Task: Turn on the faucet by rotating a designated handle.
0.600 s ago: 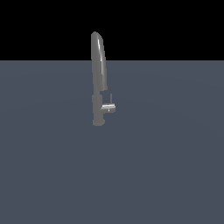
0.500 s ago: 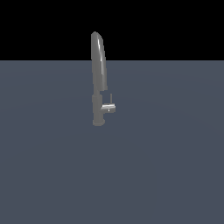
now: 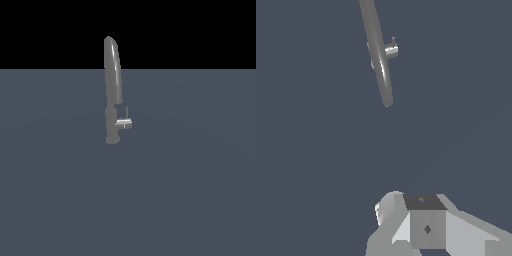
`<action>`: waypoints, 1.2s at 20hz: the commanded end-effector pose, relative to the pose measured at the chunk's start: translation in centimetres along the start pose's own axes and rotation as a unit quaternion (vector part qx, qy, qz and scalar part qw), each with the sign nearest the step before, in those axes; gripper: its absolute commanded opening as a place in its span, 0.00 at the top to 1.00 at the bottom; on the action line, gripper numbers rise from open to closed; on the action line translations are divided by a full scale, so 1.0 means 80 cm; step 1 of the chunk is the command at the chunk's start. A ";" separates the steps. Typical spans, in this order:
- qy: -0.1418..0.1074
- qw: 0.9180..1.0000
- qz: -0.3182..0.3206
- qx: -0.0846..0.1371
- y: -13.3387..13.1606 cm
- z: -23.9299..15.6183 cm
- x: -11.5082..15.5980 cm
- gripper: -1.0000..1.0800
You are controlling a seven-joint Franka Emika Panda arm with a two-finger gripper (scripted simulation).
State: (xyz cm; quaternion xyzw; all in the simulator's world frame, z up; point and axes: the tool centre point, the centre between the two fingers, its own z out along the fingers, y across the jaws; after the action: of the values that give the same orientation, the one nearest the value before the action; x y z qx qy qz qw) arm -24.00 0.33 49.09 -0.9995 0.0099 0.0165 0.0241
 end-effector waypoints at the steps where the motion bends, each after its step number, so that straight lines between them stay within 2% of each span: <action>1: -0.008 1.000 0.007 0.007 -0.002 0.002 0.009 1.00; 7: -0.038 0.998 0.032 0.030 -0.006 0.008 0.040 1.00; 13: -0.078 0.993 0.066 0.062 -0.010 0.018 0.083 1.00; 19: -0.119 0.983 0.100 0.095 -0.013 0.033 0.126 1.00; 24: -0.154 0.972 0.129 0.123 -0.013 0.048 0.162 1.00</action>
State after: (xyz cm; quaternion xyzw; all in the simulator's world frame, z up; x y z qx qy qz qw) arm -12.05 1.31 45.32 -0.9688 0.1285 0.1612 0.1377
